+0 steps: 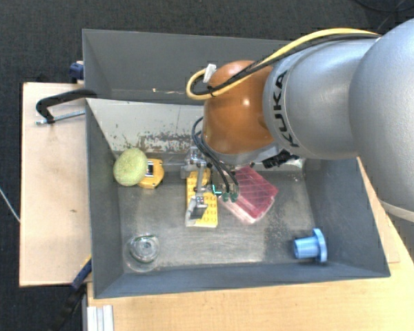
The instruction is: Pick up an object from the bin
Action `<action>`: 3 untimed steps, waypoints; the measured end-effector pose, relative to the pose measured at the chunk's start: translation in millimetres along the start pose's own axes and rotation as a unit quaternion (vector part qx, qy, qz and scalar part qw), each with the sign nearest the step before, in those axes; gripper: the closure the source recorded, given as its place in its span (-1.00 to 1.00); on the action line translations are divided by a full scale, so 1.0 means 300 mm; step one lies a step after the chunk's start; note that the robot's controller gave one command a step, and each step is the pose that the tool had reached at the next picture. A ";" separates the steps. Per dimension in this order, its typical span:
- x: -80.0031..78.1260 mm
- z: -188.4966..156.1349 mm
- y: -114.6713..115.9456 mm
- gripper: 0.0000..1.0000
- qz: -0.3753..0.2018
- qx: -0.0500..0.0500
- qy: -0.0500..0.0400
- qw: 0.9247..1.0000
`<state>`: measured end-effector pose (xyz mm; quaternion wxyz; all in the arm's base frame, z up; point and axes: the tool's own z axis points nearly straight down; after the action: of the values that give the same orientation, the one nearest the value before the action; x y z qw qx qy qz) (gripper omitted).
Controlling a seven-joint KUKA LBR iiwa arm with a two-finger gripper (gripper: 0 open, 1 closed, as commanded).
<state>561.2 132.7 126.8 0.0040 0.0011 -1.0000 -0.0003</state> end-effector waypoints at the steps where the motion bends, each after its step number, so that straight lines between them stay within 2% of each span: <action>1: -0.006 -0.014 -0.001 -1.00 0.001 -0.001 -0.004 1.000; 2: 0.017 0.060 -0.132 -1.00 -0.033 -0.001 -0.005 0.999; 3: -0.046 0.136 -0.284 1.00 -0.181 0.001 -0.012 0.983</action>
Offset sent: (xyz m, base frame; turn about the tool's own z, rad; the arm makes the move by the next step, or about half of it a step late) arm -0.0185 -0.1102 -0.0568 -0.1567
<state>574.7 47.4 85.9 -0.0085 0.1823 -0.9832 -0.0003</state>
